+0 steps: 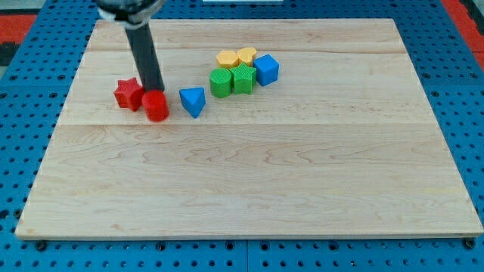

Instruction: Place the red circle to the bottom left of the board

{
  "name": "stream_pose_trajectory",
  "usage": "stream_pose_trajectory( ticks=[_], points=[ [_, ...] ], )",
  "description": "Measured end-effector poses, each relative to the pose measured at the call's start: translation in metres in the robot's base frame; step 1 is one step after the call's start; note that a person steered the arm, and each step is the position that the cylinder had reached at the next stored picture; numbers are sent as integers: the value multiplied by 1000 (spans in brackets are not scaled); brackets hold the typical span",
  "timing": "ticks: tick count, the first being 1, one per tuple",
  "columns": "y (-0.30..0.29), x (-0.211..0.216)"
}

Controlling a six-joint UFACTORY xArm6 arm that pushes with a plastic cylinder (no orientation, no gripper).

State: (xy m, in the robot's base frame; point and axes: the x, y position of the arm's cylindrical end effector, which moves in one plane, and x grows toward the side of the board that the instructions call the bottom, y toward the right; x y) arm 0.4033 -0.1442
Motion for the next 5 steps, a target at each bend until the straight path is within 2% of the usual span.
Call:
stream_pose_trajectory(
  ticks=[1,2,3,4,5],
  points=[
    [12,46],
    [77,58],
    [49,87],
    [6,86],
    [11,49]
  ],
)
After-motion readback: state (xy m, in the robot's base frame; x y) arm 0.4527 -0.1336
